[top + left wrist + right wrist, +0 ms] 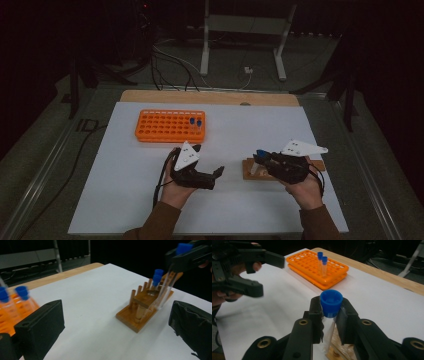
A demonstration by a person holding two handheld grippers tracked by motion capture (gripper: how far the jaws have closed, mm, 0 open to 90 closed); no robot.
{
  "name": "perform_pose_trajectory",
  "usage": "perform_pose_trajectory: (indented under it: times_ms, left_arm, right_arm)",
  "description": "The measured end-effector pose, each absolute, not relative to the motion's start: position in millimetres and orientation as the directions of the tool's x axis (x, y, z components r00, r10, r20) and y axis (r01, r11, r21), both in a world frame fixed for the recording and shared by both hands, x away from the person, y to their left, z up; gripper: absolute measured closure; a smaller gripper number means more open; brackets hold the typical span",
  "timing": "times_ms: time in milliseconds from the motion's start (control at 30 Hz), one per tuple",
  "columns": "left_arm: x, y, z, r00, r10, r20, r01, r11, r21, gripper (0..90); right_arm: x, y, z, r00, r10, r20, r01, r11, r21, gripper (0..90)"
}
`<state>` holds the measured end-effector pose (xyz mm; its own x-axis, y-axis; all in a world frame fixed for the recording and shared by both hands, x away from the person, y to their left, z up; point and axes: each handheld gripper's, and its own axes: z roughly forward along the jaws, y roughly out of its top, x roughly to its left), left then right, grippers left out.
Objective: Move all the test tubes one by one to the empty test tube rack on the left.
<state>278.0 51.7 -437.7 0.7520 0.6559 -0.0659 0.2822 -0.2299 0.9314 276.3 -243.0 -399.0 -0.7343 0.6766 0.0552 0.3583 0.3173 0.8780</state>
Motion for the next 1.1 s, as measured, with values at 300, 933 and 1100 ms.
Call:
perform_pose_trajectory:
  times_ms: [300, 933, 1100]
  left_arm:
    - [279.2, 16.2, -440.8, 0.788, 0.613, -0.047, 0.27, -0.276, 0.923, 6.8]
    - [278.6, -18.6, -448.5, 0.827, 0.56, -0.054, 0.24, -0.265, 0.934, 63.4]
    - [278.4, -18.7, -448.6, 0.831, 0.554, -0.048, 0.234, -0.271, 0.934, 71.9]
  right_arm:
    - [280.7, -226.7, -400.2, -0.745, 0.665, 0.061, 0.358, 0.321, 0.877, 76.4]
    - [282.5, -218.4, -403.7, -0.748, 0.658, 0.086, 0.373, 0.31, 0.875, 76.4]
    - [282.8, -218.4, -404.2, -0.75, 0.654, 0.099, 0.379, 0.303, 0.874, 76.4]
